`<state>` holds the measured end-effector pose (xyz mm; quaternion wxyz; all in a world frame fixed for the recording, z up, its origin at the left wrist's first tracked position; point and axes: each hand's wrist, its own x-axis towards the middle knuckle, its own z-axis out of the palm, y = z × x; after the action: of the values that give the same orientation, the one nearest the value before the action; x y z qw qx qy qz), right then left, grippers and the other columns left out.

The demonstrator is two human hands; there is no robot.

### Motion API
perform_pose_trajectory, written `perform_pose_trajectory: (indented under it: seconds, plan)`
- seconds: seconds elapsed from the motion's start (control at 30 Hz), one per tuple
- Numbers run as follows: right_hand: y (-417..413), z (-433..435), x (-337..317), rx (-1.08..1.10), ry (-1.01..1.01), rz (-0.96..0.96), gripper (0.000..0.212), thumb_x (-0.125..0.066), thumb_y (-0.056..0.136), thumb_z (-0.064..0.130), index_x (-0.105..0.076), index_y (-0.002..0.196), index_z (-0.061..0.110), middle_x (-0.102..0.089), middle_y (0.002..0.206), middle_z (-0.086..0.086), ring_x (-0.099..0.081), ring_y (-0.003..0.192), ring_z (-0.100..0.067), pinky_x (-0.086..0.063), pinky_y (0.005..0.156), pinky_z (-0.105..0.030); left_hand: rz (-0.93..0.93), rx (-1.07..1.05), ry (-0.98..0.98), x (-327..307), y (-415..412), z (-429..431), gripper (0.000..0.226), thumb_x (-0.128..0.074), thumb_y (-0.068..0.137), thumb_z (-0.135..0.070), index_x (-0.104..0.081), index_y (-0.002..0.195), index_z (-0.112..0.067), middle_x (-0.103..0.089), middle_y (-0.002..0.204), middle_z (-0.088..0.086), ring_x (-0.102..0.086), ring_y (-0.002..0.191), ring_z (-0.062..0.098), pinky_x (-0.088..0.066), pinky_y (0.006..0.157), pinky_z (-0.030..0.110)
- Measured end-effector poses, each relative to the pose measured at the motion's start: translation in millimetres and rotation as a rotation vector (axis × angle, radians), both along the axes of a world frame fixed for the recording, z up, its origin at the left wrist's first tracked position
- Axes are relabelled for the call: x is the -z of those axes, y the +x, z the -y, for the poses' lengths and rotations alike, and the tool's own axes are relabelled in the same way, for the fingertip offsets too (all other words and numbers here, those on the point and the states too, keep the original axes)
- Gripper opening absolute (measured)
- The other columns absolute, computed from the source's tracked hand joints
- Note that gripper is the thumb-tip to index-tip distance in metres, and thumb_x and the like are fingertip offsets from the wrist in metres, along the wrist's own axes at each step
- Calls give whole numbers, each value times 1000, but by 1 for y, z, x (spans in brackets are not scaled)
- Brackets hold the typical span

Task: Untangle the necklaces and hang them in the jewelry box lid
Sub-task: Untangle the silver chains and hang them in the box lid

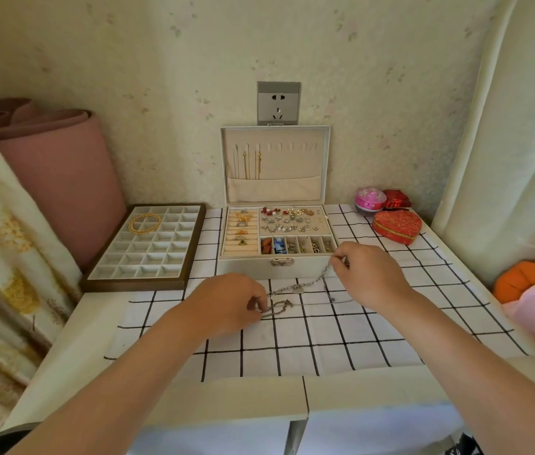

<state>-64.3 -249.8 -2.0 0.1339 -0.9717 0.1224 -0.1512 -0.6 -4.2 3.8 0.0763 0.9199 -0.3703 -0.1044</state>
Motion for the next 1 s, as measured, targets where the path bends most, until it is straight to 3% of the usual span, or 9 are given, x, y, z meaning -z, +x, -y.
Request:
perform_pose_trajectory:
  seconds: [0.13, 0.23, 0.4, 0.53, 0.63, 0.8, 0.87, 0.93, 1.0]
  plan:
    - [1, -6, 5, -81, -59, -31, 18, -55, 96, 27, -72, 102, 25, -72, 97, 5, -63, 87, -18, -50, 67, -30, 210, 85, -71, 9, -7, 11, 19, -64, 90, -42, -69, 108, -38, -59, 103, -15, -52, 96, 8, -39, 78, 24]
    - [-1, -11, 9, -184, -158, -38, 20, -62, 91, 25, -72, 109, 27, -68, 106, 4, -61, 100, -21, -48, 77, -30, 262, 100, -121, 16, -11, 18, 21, -62, 92, -44, -68, 110, -36, -61, 105, -13, -53, 100, 10, -39, 77, 25]
    - [-3, -30, 13, -410, -88, -102, 17, -63, 92, 32, -76, 102, 31, -62, 98, 10, -59, 95, -14, -48, 74, -28, 274, 50, -61, 19, -14, 26, 21, -55, 97, -40, -71, 107, -29, -62, 104, -7, -58, 96, 16, -45, 77, 30]
    - [-2, -38, 17, -445, -112, -128, 15, -64, 92, 33, -78, 94, 27, -61, 90, 11, -56, 89, -12, -41, 67, -27, 316, 40, 55, 24, -12, 28, 29, -47, 101, -36, -68, 112, -20, -62, 108, -1, -58, 98, 20, -45, 79, 32]
    - [-4, -34, 21, -444, -126, -148, 13, -62, 91, 26, -74, 89, 21, -61, 89, 7, -57, 87, -14, -50, 72, -32, 140, 70, -6, 24, -14, 33, 26, -46, 103, -32, -66, 111, -19, -61, 109, -1, -51, 104, 18, -39, 82, 29]
    - [-2, -34, 22, -412, 30, -210, 11, -57, 94, 22, -66, 93, 16, -53, 92, 4, -56, 84, -16, -52, 77, -35, -426, -118, -385, -3, -8, 19, 19, -44, 104, -24, -61, 98, -17, -59, 89, 0, -54, 82, 12, -47, 75, 29]
    - [-1, -33, 21, -377, 103, -230, 12, -56, 97, 21, -65, 97, 14, -56, 94, 2, -58, 81, -17, -53, 76, -34, -534, -178, -547, -11, -1, 12, 23, -43, 103, -21, -63, 95, -13, -63, 88, 6, -57, 84, 17, -50, 85, 37]
    - [-3, -31, 20, -347, 193, -226, 11, -54, 98, 20, -64, 98, 16, -59, 94, 3, -59, 79, -13, -52, 73, -28, -669, -205, -730, -17, 3, 6, 26, -41, 104, -17, -63, 92, -10, -64, 86, 9, -59, 85, 22, -50, 92, 42]
    - [-5, -34, 18, -337, 365, -225, 15, -53, 98, 17, -65, 107, 20, -60, 97, 13, -58, 85, -3, -47, 72, -15, -801, -186, -851, -22, 5, 4, 26, -40, 106, -16, -60, 91, -9, -59, 85, 14, -58, 77, 24, -52, 82, 40]
